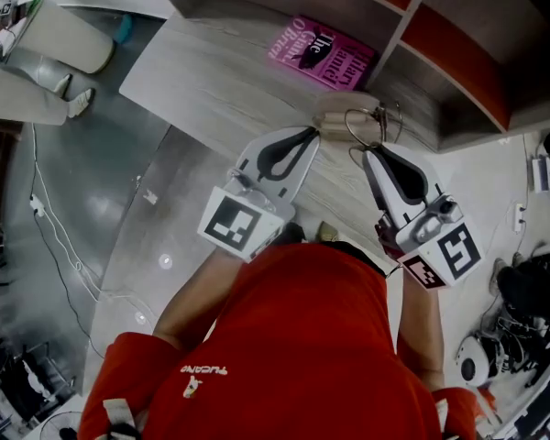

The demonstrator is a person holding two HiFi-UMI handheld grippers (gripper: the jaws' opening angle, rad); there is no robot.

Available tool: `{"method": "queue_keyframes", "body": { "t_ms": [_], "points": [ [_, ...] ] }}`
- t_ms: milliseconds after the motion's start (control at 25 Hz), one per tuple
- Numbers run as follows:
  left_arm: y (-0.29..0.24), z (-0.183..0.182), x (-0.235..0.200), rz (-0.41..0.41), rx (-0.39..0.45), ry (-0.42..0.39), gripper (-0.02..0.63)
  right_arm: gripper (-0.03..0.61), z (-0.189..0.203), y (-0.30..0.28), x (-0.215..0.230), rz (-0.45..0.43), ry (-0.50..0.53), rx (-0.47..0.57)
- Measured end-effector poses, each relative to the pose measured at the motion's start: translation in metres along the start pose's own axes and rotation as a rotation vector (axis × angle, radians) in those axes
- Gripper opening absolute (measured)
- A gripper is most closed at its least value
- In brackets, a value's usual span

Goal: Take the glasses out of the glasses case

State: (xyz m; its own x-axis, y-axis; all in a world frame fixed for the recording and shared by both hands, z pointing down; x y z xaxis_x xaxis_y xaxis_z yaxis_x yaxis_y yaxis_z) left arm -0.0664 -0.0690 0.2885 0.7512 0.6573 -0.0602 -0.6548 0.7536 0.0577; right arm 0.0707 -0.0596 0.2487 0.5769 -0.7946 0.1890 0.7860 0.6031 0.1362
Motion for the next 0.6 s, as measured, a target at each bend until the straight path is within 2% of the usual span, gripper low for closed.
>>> {"method": "queue_keyframes", "body": {
  "t_ms": [280, 600],
  "points": [
    [0.002, -0.010, 0.006, 0.014, 0.045, -0.011, 0.014, 0.026, 0.001, -0.001, 0.000, -0.014, -0.019, 0.016],
    [0.002, -0.007, 0.005, 0.009, 0.031, -0.007, 0.014, 0.026, -0.002, -0.004, -0.004, -0.039, -0.017, 0.019]
  ]
}}
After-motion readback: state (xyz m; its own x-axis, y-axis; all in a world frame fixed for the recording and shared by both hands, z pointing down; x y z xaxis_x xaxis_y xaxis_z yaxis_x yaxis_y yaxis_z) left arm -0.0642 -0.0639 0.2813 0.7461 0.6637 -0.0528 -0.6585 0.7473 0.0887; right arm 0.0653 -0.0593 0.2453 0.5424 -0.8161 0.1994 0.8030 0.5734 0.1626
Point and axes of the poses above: the fingertips, and each gripper's own axes: y backward along the fingers, x to its right, z out of its underside, the point moved 5 cm from there along y, backward along the fingers, and after that the axes turned 7 degrees about x, right-handed, at the moved point
